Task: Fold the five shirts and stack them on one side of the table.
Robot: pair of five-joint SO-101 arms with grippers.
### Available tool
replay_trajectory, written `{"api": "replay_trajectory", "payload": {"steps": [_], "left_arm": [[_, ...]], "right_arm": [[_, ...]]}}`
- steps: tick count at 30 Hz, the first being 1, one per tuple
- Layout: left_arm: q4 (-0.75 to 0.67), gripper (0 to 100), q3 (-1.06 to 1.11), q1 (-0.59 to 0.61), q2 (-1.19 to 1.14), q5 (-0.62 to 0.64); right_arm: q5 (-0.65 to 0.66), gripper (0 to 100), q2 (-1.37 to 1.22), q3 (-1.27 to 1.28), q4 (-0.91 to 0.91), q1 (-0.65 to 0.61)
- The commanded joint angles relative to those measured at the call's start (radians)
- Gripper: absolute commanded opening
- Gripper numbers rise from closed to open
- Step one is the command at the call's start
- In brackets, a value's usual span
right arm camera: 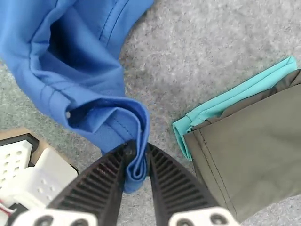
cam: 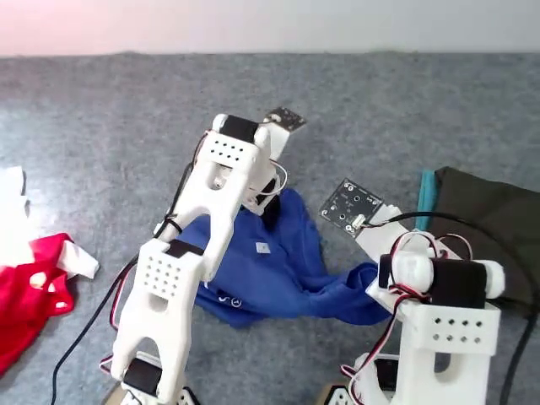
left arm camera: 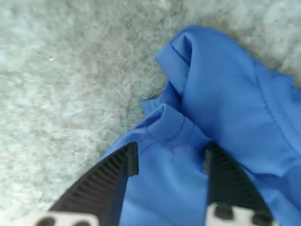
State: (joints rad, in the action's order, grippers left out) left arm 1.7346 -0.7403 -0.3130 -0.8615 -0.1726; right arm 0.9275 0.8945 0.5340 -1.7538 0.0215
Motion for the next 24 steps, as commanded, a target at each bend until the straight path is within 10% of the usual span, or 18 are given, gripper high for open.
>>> {"api": "replay_trajectory", "payload": {"steps": [1,24], "left_arm": [[0.017,17,-0.050,-0.005,-0.011,0.008],[0.020,1,-0.015,0.172,0.364,0.011]], "right_arm": [[-0.012,0.9,0.012,-0.003,-0.025,0.010],[-0.014,0.9,0.013,-0.091,-0.002,0.027]]}}
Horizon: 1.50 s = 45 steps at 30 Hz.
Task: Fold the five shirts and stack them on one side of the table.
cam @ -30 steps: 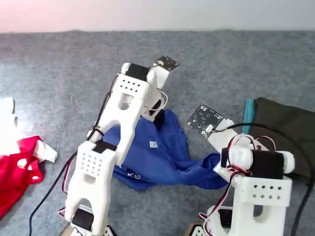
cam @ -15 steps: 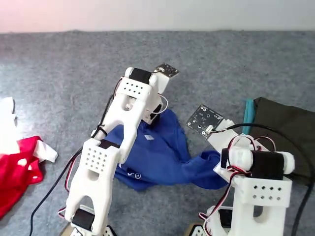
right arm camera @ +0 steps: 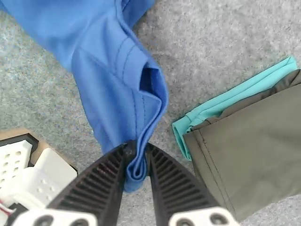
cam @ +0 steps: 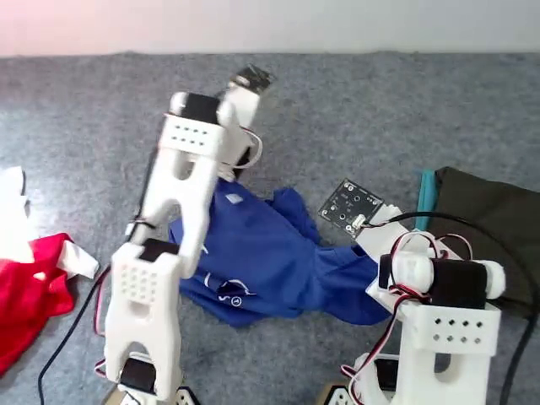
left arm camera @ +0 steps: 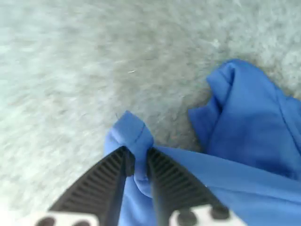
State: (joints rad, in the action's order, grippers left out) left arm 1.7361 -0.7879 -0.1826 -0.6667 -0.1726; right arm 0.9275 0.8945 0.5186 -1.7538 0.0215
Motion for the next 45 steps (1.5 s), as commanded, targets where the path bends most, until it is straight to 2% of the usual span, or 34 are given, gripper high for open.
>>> {"api": "replay_trajectory", "payload": {"steps": [1,7,16,20,24,28,32,37,45], "left_arm": [[0.018,1,0.059,0.058,0.224,0.011],[0.009,1,0.107,0.172,0.571,0.009],[-0.133,1,0.108,0.342,0.956,0.002],[-0.201,1,0.108,0.347,1.080,-0.008],[-0.212,1,0.113,0.341,1.172,-0.100],[-0.130,1,0.116,0.342,1.212,-0.181],[0.021,1,0.162,0.341,1.215,-0.229],[0.018,1,0.443,0.348,1.223,-0.235],[0.015,1,1.076,0.344,1.212,-0.402]], "right_arm": [[-0.023,0.9,0.012,-0.109,0.015,0.045],[-0.075,0.9,0.002,-0.313,0.170,0.127],[-0.103,0.9,0.002,-0.552,0.542,0.147],[-0.048,0.9,0.002,-0.586,0.743,0.147],[0.032,0.9,0.002,-0.629,0.883,0.147],[0.135,1.0,0.002,-0.612,0.855,0.145],[0.138,1.0,0.008,-0.569,0.762,0.145],[0.137,1.0,0.010,-0.457,0.607,0.142],[0.066,1.0,0.004,-0.150,0.545,0.058]]}}
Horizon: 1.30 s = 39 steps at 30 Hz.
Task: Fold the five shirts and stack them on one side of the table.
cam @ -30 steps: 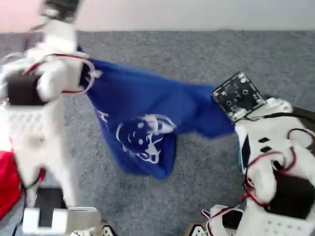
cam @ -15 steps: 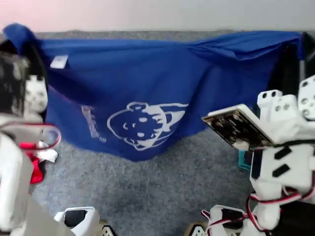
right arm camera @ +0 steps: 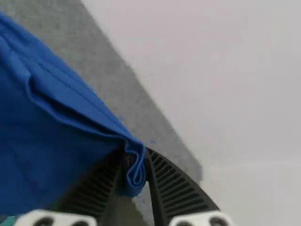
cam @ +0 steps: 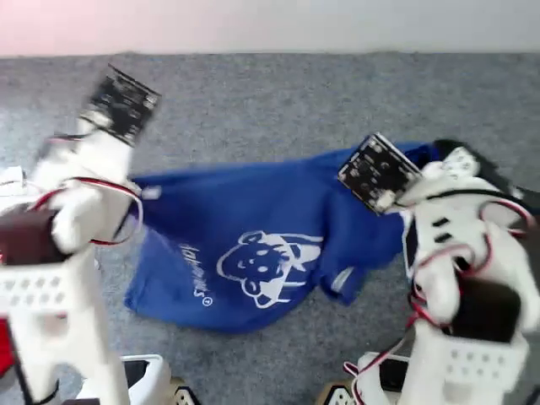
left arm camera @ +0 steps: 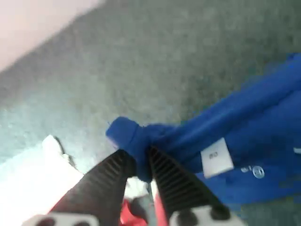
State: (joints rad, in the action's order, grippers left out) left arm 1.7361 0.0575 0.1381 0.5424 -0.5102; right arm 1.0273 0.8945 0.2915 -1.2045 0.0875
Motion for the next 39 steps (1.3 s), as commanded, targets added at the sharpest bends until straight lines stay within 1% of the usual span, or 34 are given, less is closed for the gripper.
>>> {"api": "replay_trajectory", "payload": {"steps": [1,4,6,9,11,14,15,20,23,26,30,34,36,39], "left_arm": [[0.014,1,0.318,0.021,0.003,-0.094],[-0.026,1,0.559,0.023,0.003,-0.149],[-0.074,2,0.677,0.026,0.003,-0.169],[-0.117,2,0.745,0.028,0.003,-0.173],[-0.118,6,0.743,0.028,0.011,-0.173],[-0.118,17,0.722,0.028,0.012,-0.173],[-0.114,18,0.700,0.028,0.012,-0.172],[-0.018,18,0.530,0.021,0.011,-0.176],[0.011,18,0.441,0.012,0.006,-0.196],[0.017,18,0.395,-0.026,0.011,-0.201],[0.017,18,0.395,-0.091,0.011,-0.201],[0.012,18,0.415,-0.230,0.005,-0.189],[-0.008,18,0.417,-0.325,0.003,-0.118],[-0.081,18,0.437,-0.465,0.002,-0.015]], "right_arm": [[-0.041,1.0,0.004,0.115,-0.001,-0.015],[-0.071,1.0,0.007,0.215,0.036,-0.022],[-0.083,1.0,0.010,0.255,0.050,-0.021],[-0.098,1.0,0.010,0.272,0.053,-0.021],[-0.101,1.0,0.010,0.272,0.053,-0.021],[-0.101,1.0,0.002,0.272,0.054,0.001],[-0.101,1.0,0.002,0.272,0.062,0.015],[-0.100,0.9,0.001,0.273,0.131,0.090],[-0.101,0.9,0.001,0.273,0.134,0.093],[-0.101,0.9,0.001,0.292,0.142,0.094],[-0.101,0.9,0.001,0.311,0.147,0.097],[-0.101,0.9,0.001,0.316,0.143,0.096],[-0.101,0.9,0.001,0.316,0.140,0.094],[-0.101,0.9,0.001,0.316,0.137,0.094]]}}
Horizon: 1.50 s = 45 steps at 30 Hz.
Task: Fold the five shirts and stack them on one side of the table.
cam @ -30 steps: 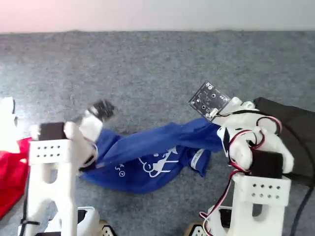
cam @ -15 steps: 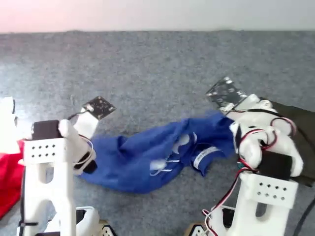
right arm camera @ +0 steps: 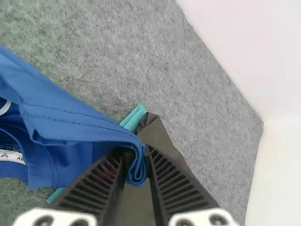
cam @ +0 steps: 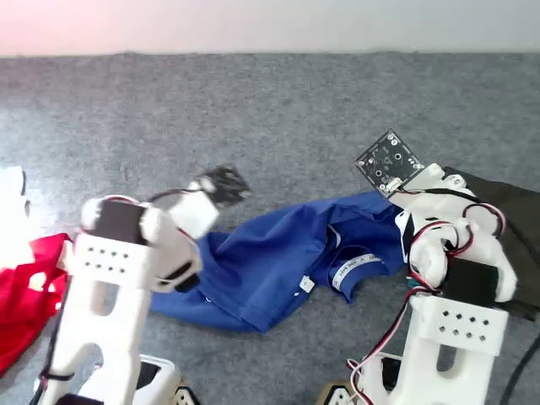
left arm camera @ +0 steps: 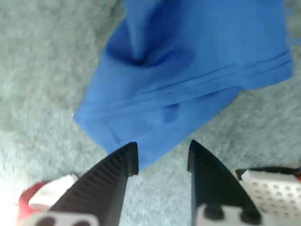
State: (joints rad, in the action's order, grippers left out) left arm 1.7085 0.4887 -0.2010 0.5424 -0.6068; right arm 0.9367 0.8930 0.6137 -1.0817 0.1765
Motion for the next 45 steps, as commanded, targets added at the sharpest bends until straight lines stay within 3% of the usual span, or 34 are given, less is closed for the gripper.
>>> {"api": "replay_trajectory", "payload": {"steps": [1,8,15,30,45], "left_arm": [[-0.083,18,0.022,-0.167,0.002,0.104],[-0.262,19,0.229,-0.374,0.002,0.184],[-0.362,23,0.283,-0.394,0.000,0.255],[-0.373,23,0.160,-0.565,-0.347,0.353],[-0.376,17,0.097,-0.560,-0.517,0.367]], "right_arm": [[-0.011,0.9,0.002,-0.006,0.015,0.007],[-0.009,0.9,0.004,-0.006,0.013,0.008],[-0.009,0.9,0.004,0.002,-0.035,0.007],[-0.008,0.9,0.004,0.011,-0.035,0.007],[-0.008,0.9,0.004,0.011,-0.035,0.008]]}}
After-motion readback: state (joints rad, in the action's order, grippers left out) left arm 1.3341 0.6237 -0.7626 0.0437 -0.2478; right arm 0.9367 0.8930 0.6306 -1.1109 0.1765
